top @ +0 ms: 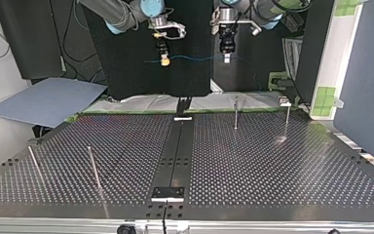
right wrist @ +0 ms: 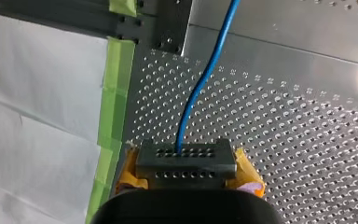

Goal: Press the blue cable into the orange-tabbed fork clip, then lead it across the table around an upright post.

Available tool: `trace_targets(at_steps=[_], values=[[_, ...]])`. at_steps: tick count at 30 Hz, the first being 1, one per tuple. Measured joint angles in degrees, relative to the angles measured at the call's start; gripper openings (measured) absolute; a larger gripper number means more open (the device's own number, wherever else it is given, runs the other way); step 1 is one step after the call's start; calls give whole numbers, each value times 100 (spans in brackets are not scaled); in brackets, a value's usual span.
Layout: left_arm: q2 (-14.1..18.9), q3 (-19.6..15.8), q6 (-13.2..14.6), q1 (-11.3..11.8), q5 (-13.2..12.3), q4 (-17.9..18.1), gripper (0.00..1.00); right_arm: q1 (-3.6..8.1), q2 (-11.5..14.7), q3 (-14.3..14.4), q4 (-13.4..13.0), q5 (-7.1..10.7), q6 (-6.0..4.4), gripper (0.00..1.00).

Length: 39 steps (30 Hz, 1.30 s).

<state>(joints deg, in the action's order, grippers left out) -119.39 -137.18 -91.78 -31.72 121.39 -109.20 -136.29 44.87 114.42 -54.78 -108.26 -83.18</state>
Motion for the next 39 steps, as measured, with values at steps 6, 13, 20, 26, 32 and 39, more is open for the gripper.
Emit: trace_targets(at_steps=[6,13,20,26,32,39], values=[[235,100,-183,2,-50,-201,0,-42,167,-243,19,-65,-153,0],[361,-98,-471,82,18,-67,0,-17,179,-430,-257,211,-465,0],[292,-429,-806,233,243,259,0,-1,-150,-474,-605,472,-814,0],[36,-484,-1097,488,97,551,0,7,-373,-591,-763,599,-933,0],[-254,-299,-1354,777,-182,840,0,40,-421,-795,-766,663,-935,0],[-610,-42,-1482,1134,-512,1194,0,62,-640,-1118,-595,762,-953,0]])
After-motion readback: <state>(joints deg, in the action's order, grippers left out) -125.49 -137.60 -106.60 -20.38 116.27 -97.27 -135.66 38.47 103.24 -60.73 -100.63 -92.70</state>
